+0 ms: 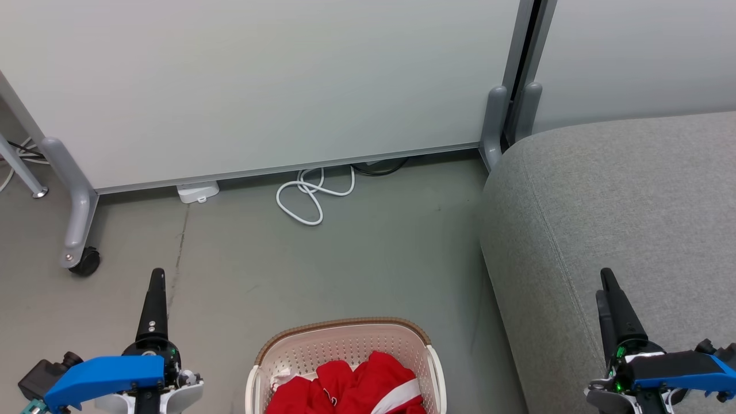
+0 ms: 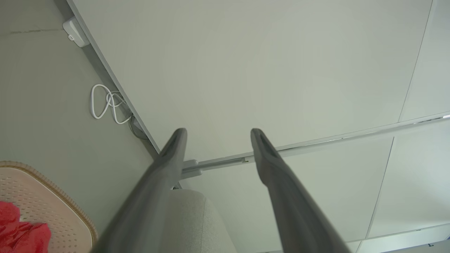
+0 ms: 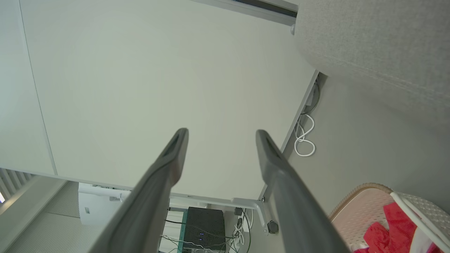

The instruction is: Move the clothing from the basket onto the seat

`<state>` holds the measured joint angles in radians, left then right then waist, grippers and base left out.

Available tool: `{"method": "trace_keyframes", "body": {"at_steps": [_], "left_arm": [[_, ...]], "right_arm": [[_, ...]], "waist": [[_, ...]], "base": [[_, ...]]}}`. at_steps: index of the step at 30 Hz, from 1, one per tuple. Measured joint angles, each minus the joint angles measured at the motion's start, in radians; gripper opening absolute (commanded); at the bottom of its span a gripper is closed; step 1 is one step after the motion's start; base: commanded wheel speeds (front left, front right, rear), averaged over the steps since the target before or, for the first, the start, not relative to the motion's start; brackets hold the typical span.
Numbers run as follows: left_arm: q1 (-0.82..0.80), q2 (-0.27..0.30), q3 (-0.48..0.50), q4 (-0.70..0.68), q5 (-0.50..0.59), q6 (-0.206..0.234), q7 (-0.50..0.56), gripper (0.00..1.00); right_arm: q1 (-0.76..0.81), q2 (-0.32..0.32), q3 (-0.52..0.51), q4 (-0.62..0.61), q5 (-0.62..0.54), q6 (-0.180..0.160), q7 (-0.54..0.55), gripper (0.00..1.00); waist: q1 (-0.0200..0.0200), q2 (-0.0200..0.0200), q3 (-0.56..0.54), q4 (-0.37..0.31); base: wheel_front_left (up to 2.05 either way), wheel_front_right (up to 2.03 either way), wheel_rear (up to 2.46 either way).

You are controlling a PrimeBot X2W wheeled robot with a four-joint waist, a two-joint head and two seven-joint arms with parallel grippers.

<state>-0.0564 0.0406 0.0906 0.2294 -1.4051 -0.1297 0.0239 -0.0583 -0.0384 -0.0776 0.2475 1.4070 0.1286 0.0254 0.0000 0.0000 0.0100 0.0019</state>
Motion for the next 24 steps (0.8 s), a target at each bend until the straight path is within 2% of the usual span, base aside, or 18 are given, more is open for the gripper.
{"method": "trace_keyframes", "body": {"at_steps": [12,24], "left_arm": [[-0.01,0.0,-0.042,-0.045,0.258,0.012,-0.047,1.0],[-0.025,0.002,-0.106,-0.07,0.536,0.044,-0.089,1.0]], "right_arm": [[-0.007,-0.001,0.028,-0.037,-0.216,0.0,-0.048,1.0],[-0.01,-0.002,0.057,-0.074,-0.453,0.0,-0.09,1.0]], "waist": [[0.0,0.0,0.006,0.004],[0.0,0.0,0.012,0.009]], "base": [[0.0,0.0,0.0],[0.0,0.0,0.0]]}}
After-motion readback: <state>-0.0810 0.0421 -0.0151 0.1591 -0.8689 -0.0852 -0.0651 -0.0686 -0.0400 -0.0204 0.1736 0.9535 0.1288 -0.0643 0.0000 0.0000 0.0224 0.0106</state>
